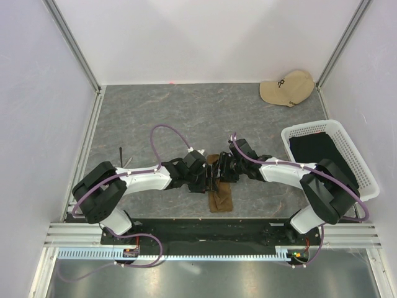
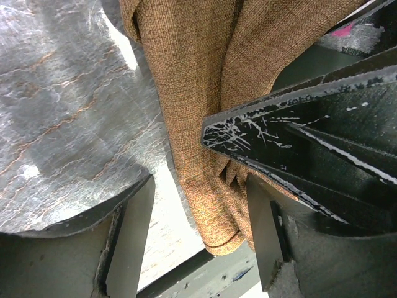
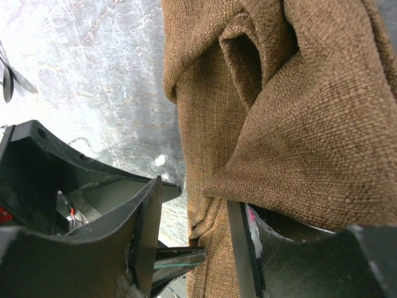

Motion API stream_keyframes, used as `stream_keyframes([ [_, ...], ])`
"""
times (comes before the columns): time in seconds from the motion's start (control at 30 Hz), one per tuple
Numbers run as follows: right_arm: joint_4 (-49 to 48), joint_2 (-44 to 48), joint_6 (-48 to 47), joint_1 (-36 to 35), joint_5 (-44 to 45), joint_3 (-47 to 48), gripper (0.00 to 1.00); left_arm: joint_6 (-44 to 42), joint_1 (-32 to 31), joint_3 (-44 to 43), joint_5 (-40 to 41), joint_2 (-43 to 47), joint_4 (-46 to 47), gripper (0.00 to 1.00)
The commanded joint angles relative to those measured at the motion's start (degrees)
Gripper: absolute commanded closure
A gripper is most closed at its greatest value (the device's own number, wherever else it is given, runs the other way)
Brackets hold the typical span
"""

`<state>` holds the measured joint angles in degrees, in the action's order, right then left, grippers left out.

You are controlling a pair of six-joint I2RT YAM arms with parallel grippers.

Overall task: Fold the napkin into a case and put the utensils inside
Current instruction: Fold the 2/3-rectangle-folded napkin at the center of the board.

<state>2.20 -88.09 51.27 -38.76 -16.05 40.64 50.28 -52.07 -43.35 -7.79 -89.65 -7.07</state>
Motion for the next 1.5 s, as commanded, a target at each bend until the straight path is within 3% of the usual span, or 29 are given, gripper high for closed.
stream_keyframes([
  [0.0, -4.0, -0.6, 1.7, -1.0, -3.5, 0.1, 0.46, 0.9, 0.3, 0.4, 0.7, 1.1, 5.6, 0.29],
  [0.47, -3.4, 0.1, 1.6, -1.0, -3.4, 0.1, 0.46, 4.2, 0.5, -0.5, -1.9, -0.8, 8.5, 0.26],
  [0.7, -3.4, -0.1, 1.5, -0.9, -3.4, 0.0, 0.46, 6.4, 0.5, 3.5, 3.8, 7.0, 8.7, 0.26],
  [1.1, -4.0, 0.7, 3.3, -0.9, -3.2, -0.1, 0.46, 11.7, 0.1, 4.2, 0.7, 0.1, 12.3, 0.27],
  [1.23, -3.3, 0.3, 2.4, -0.9, -3.1, 0.4, 0.47, 11.3, 0.1, 6.0, 2.1, -0.6, 11.2, 0.38],
  [1.33, 0.3, 0.4, -0.2, -1.0, -1.4, 2.0, 0.46, 10.8, 0.2, 6.8, 2.6, -0.2, 10.7, 0.54],
  [1.37, 1.6, 0.5, -1.0, -1.0, -0.7, 2.5, 0.46, 10.6, 0.2, 6.8, 2.6, -0.1, 10.5, 0.65],
  [1.47, 6.7, 0.7, -4.3, -0.5, 2.2, 4.9, 0.44, 10.4, 0.2, 7.3, 2.7, 0.0, 10.2, 0.77],
])
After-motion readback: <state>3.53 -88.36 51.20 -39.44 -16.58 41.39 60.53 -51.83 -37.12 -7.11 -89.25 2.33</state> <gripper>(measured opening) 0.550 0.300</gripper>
